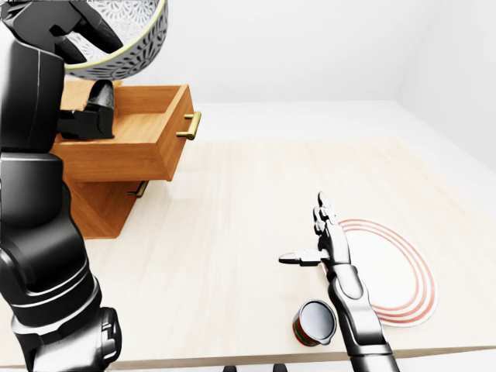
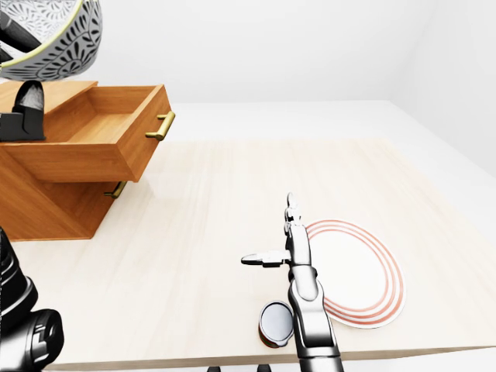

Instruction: Put the bowl on top of the cabinet.

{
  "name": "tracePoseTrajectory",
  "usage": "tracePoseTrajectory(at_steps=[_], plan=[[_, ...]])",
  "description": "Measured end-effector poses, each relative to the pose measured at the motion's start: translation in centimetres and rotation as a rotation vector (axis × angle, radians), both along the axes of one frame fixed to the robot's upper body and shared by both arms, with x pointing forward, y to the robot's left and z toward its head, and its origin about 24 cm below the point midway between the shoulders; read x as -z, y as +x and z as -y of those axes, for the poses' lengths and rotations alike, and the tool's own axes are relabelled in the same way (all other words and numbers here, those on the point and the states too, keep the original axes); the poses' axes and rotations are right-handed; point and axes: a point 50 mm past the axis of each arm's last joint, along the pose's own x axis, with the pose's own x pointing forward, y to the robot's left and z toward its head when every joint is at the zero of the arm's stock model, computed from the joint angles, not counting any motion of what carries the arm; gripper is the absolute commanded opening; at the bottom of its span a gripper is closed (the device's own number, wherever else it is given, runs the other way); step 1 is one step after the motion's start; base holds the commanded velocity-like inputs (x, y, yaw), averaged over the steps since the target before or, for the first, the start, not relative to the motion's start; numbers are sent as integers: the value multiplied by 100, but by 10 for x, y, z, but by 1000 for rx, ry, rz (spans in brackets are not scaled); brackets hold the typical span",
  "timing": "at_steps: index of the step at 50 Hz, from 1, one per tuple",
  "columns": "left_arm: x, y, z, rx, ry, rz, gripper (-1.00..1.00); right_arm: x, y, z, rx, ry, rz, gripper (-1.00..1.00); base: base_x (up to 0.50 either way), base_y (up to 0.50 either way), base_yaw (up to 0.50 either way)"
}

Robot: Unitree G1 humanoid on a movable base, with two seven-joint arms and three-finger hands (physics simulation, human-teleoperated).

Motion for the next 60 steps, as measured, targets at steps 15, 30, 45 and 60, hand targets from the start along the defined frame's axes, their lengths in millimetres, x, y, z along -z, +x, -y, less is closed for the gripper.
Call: tracePoseTrajectory(at_steps=[15,30,45,60], plan=[[0,29,-70,-154,-175,-30,-98,-1,-1,-1,-1,-2,4,100,0,0,0],[27,51,-139,-389,-359,-65,-98,-1,-1,-1,0,-3,5,100,0,0,0],[73,63,-189,-591,-451,-62,-98,-2,-1,0,1,-3,6,100,0,0,0],[90,75,-195,-702,-417,-141,-98,-2,-1,-1,0,-6,10,100,0,0,0]])
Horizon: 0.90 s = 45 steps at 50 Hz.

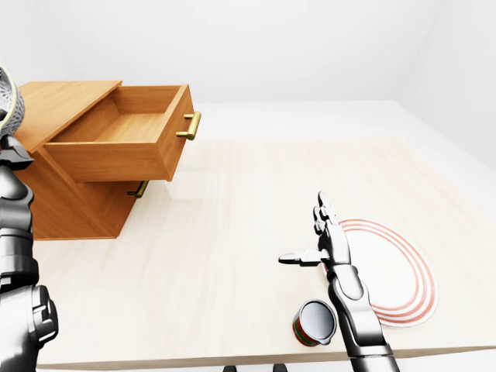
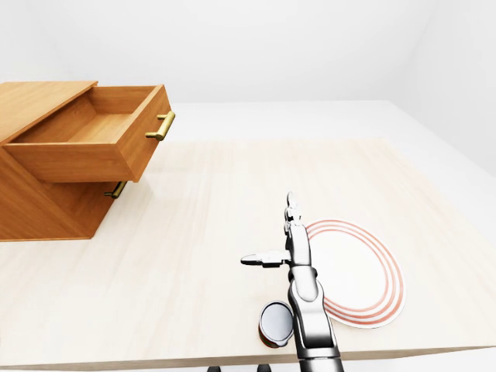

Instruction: Put the bowl on top of the cabinet.

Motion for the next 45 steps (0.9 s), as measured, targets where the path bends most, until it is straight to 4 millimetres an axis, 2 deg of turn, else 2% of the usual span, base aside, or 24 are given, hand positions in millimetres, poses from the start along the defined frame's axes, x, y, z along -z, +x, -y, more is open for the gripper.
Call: tracePoseTrajectory(at_steps=[17,18,19,24,30,45], plan=[[-5,5,-1,-17,-3,-29,-95,2,2,0,-2,-3,0,100,0,0,0],[-5,5,-1,-18,-5,-29,36,2,2,0,-2,-3,0,100,0,0,0],[-5,5,-2,-18,-8,-25,100,2,2,0,-2,-3,0,100,0,0,0],[-18,-1,-9,-41,-22,14,100,3,2,-1,-2,-4,-2,100,0,0,0],[-24,-3,-12,-47,-38,45,100,4,3,-1,-3,-5,-4,100,0,0,0],[-26,-6,-11,-36,-38,75,100,5,3,-2,-5,-8,-8,100,0,0,0]])
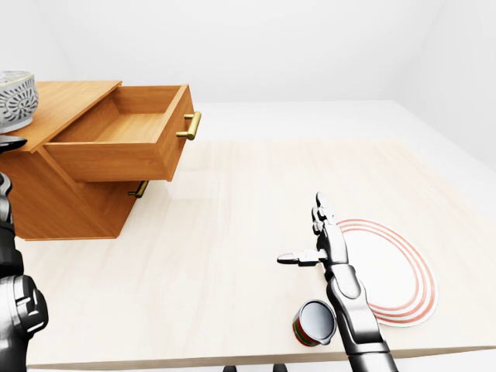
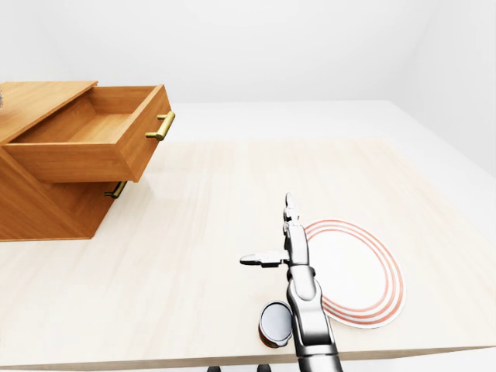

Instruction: Put the bowl on top of the cabinet.

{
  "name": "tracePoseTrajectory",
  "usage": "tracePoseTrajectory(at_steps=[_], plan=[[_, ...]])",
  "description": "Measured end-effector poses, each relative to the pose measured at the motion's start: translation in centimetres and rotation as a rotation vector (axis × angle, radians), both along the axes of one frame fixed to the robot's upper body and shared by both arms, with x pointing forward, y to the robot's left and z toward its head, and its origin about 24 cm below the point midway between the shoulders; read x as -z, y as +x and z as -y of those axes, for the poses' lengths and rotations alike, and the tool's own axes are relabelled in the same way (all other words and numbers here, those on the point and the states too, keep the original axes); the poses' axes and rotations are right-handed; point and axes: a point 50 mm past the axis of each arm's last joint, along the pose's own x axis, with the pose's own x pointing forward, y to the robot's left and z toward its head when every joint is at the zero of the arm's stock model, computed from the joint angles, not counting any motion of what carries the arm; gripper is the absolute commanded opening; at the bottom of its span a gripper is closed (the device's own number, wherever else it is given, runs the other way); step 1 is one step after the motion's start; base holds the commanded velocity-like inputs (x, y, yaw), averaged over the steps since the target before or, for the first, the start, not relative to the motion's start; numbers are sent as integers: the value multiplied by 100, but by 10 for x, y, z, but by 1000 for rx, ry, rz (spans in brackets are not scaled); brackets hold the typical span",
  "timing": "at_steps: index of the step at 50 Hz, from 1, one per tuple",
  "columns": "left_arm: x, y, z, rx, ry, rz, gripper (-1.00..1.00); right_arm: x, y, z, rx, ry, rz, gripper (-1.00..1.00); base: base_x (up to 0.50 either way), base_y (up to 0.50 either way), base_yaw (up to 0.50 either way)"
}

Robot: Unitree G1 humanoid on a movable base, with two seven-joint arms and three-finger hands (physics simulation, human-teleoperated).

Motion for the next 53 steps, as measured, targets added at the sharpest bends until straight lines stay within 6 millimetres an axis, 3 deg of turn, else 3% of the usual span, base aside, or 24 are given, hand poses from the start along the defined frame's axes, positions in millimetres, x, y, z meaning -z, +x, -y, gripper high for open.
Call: tracePoseTrajectory(at_steps=[12,20,27,43,53], plan=[[-2,-2,11,47,41,55,100,0,0,-1,-2,-2,0,100,0,0,0],[-5,-2,36,125,49,102,100,0,0,-1,-2,-3,0,100,0,0,0],[-23,-15,67,246,86,154,100,0,0,-2,-3,-3,0,100,0,0,0],[-71,-83,159,600,394,299,100,-2,-2,-2,-6,-3,5,100,0,0,0],[-78,-134,213,717,640,324,100,-3,-3,-2,-6,-2,8,100,0,0,0]])
